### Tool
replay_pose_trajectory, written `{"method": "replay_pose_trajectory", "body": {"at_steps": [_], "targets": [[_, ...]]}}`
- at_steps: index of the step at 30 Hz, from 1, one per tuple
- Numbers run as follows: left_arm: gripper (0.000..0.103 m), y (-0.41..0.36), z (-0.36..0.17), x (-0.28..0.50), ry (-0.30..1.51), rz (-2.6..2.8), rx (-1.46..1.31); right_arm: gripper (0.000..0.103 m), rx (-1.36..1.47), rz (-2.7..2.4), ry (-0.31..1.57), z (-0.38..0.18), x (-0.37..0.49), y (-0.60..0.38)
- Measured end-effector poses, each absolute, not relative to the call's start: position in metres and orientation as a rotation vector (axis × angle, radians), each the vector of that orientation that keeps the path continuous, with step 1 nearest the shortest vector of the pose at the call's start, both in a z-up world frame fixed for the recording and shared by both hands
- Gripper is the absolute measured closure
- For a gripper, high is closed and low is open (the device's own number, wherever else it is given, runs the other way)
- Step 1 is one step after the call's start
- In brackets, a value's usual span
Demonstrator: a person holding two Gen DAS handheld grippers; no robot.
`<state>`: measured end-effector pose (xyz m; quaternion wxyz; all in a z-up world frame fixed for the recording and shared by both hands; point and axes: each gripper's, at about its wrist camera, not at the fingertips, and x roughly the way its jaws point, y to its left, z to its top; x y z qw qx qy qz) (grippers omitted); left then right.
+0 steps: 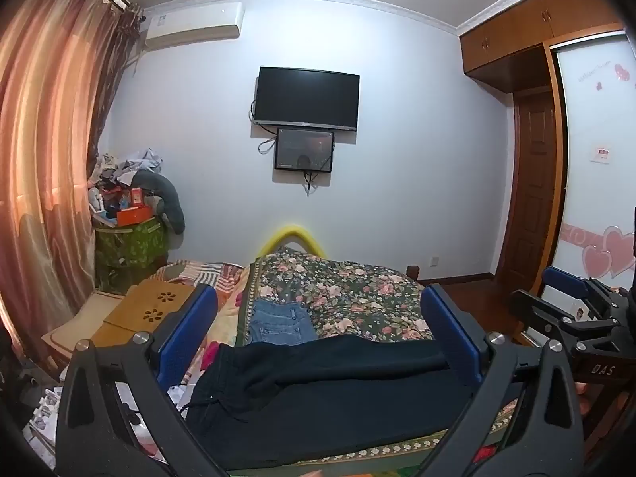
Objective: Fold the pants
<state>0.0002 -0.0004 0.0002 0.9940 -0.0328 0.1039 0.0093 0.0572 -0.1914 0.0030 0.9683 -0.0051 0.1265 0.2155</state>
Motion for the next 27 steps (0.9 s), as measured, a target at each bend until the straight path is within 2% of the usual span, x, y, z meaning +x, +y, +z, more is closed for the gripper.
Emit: {"method": "replay_pose_trajectory", "body": {"at_steps": [7, 27], "targets": [[0.0, -0.01, 0.014, -0.003, 0.188, 0.009, -0.067, 0.0, -0.008, 0.439, 0.258, 0.004, 0.057, -0.192], [0.0, -0.006, 0.008, -0.003, 0.188, 0.001, -0.076, 0.0, -0.013, 0.431, 0.257, 0.003, 0.058, -0.194]]}}
